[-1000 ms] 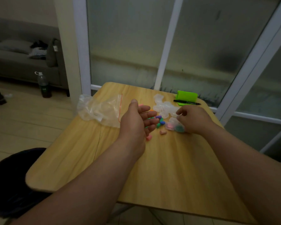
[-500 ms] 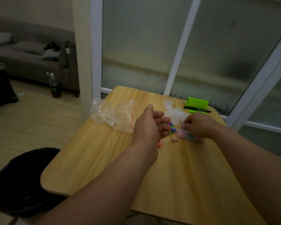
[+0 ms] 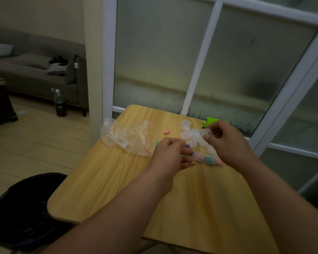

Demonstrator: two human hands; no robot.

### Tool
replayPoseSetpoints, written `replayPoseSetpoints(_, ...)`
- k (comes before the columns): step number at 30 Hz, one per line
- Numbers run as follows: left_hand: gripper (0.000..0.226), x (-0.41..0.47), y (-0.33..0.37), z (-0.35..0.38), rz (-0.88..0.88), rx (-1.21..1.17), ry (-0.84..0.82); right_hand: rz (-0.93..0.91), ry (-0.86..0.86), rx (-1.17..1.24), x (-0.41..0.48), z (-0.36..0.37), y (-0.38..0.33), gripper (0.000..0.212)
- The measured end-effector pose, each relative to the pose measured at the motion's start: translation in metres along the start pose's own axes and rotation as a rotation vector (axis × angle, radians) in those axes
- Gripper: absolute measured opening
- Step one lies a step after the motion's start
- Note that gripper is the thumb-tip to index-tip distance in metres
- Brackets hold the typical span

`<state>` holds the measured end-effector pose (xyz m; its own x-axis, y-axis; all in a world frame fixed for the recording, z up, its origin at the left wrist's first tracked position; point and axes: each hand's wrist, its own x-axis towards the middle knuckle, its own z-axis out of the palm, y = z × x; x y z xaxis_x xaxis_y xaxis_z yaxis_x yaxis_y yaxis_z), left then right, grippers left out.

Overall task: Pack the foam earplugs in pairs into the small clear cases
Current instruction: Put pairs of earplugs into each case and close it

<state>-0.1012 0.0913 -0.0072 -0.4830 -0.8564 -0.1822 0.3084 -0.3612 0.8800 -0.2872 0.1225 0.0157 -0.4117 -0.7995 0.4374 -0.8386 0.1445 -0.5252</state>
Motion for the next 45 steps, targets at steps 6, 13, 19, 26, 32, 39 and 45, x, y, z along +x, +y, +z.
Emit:
replayPoseSetpoints(6,0.028,-0.016,-0.006,0.0,0.013,0.04,-0.189,-0.033,0.119,0.185,-0.075,0.006,-0.043,0.009)
replayPoseSetpoints(13,0.029,-0.027,-0.011,-0.014,0.031,0.024,-0.212,-0.065,0.081,0.207,-0.105,0.02,-0.046,0.003)
replayPoseSetpoints(19,0.029,-0.028,-0.014,-0.024,0.054,0.112,-0.254,0.164,-0.089,0.517,-0.105,0.009,-0.042,0.015)
replayPoseSetpoints(26,0.027,-0.035,-0.015,-0.026,0.078,0.268,-0.278,0.316,-0.231,0.637,-0.105,0.003,-0.035,0.017)
replayPoseSetpoints(32,0.036,-0.035,-0.013,-0.028,0.072,0.333,-0.33,0.398,-0.308,0.742,-0.102,0.002,-0.033,0.025)
replayPoseSetpoints(39,0.034,-0.033,-0.011,-0.035,0.065,0.373,-0.354,0.393,-0.358,0.721,-0.103,0.004,-0.037,0.034)
replayPoseSetpoints(45,0.031,-0.035,-0.009,-0.041,0.05,0.377,-0.354,0.353,-0.342,0.644,-0.104,0.009,-0.041,0.027)
